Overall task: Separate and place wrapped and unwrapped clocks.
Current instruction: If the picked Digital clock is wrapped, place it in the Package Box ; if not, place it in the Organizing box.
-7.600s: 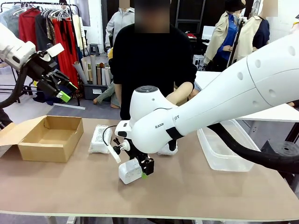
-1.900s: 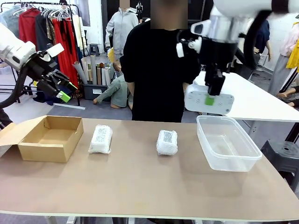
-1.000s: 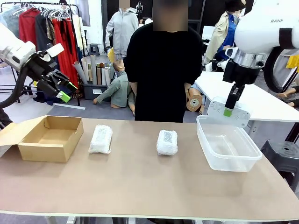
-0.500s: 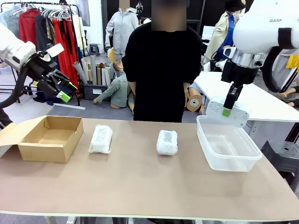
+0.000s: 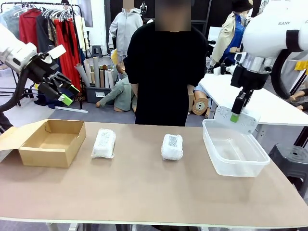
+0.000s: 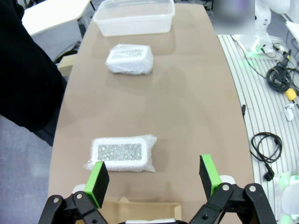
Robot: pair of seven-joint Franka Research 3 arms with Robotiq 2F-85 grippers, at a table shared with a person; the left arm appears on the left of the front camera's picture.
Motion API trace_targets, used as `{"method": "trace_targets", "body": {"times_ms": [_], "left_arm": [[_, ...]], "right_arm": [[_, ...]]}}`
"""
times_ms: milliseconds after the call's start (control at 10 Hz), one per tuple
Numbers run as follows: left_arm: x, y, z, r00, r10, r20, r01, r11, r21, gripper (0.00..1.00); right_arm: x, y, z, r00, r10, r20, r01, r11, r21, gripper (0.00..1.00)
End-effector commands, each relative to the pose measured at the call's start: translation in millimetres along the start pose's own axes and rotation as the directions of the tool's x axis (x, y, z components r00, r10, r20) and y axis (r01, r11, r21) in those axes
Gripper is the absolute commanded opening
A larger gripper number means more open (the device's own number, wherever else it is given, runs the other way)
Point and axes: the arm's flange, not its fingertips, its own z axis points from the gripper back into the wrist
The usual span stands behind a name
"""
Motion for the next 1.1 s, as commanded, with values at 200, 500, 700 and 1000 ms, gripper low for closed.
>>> {"method": "trace_targets", "body": {"times_ms": [200, 500, 700, 1000], "left_arm": [[0.9, 0.3, 0.9, 1.0, -0.001, 0.003, 0.001, 1.0, 0.005, 1.0], [0.9, 0.3, 0.9, 1.0, -0.001, 0.003, 0.001, 1.0, 0.005, 1.0], [0.9, 0.3, 0.9, 1.0, -0.001, 0.003, 0.001, 1.0, 0.005, 1.0], [0.9, 0.3, 0.9, 1.0, -0.001, 0.003, 0.001, 1.0, 0.005, 1.0]], "right_arm": [[3.2, -39.3, -24.5, 0.973, -0.222, 0.066, 0.225, 0.974, -0.032, 0.0], [10.4, -75.3, -59.0, 0.933, -0.358, 0.046, 0.359, 0.933, -0.03, 0.0], [15.5, -83.8, -78.0, 0.894, -0.445, 0.057, 0.448, 0.892, -0.057, 0.0], [19.5, -89.7, -88.4, 0.861, -0.503, 0.077, 0.508, 0.859, -0.07, 0.0]]}}
